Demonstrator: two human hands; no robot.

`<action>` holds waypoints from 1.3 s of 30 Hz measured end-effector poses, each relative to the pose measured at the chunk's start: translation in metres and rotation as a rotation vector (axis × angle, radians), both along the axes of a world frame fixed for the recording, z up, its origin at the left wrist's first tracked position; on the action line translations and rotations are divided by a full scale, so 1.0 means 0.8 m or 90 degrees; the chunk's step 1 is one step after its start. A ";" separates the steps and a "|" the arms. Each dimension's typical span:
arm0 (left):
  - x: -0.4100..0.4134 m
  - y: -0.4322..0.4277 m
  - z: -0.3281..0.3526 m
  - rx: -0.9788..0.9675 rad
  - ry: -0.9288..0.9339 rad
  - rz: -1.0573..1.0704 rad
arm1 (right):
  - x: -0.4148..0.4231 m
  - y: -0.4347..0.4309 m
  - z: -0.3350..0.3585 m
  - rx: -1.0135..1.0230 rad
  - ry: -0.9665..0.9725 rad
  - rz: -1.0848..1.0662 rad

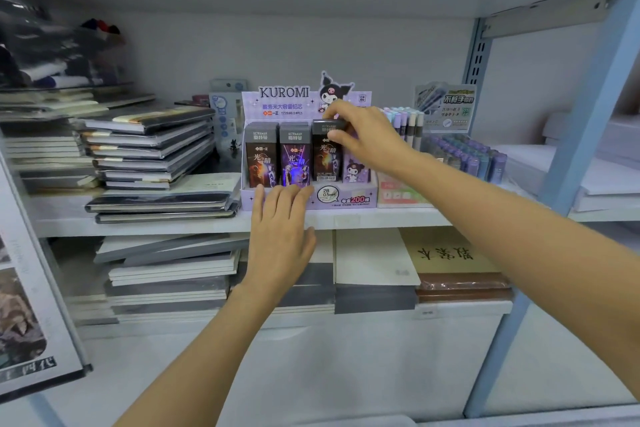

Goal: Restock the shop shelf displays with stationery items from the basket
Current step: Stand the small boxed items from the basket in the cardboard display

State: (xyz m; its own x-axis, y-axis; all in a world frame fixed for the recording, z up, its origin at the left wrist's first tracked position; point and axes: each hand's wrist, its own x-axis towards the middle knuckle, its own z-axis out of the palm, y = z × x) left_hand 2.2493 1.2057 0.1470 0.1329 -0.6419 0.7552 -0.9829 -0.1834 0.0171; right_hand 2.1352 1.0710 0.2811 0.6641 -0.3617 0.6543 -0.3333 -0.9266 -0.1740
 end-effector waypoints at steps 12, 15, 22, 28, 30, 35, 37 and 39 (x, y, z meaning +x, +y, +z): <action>-0.003 0.000 0.001 0.008 -0.002 0.012 | 0.014 -0.002 -0.031 -0.171 -0.077 -0.131; -0.005 0.001 0.004 0.019 0.000 0.021 | 0.011 -0.005 -0.036 -0.159 0.001 -0.152; -0.007 0.013 0.008 0.060 0.000 -0.001 | -0.004 0.011 -0.040 -0.177 0.157 -0.177; -0.030 0.043 -0.064 0.019 0.063 -0.046 | -0.052 0.083 -0.143 -0.171 -0.124 0.089; -0.036 0.057 -0.116 -0.007 0.095 -0.055 | -0.068 0.099 -0.203 -0.087 -0.091 0.138; -0.050 0.084 -0.264 0.149 0.217 -0.063 | -0.099 0.101 -0.374 0.228 0.093 0.086; -0.055 0.095 -0.320 0.266 0.264 -0.039 | -0.112 0.100 -0.438 0.331 0.197 0.067; -0.055 0.107 -0.371 0.394 0.304 0.014 | -0.126 0.101 -0.502 0.415 0.285 0.042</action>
